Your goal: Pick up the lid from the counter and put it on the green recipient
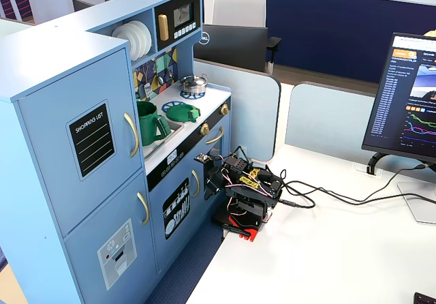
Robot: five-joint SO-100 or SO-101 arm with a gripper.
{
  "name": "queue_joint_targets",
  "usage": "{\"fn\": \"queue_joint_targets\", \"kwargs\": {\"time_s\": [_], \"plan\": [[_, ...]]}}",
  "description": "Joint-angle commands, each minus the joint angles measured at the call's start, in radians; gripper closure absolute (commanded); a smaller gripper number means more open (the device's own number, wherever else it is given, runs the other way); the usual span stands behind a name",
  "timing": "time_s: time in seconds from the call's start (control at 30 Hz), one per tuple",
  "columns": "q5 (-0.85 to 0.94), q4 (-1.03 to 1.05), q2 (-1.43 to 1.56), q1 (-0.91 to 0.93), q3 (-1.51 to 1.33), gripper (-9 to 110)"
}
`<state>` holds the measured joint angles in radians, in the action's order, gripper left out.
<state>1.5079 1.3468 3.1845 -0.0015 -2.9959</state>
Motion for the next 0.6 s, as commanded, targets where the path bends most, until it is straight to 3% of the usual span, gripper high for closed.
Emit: {"fn": "queue_joint_targets", "kwargs": {"time_s": [0.0,0.4,0.57], "plan": [[0.008,0.186,-0.005,0.054,-0.002,101],[0.000,0.178,-0.006,0.054,-0.002,101],[-0.006,0.006,-0.049,0.156,0.143,101]]}}
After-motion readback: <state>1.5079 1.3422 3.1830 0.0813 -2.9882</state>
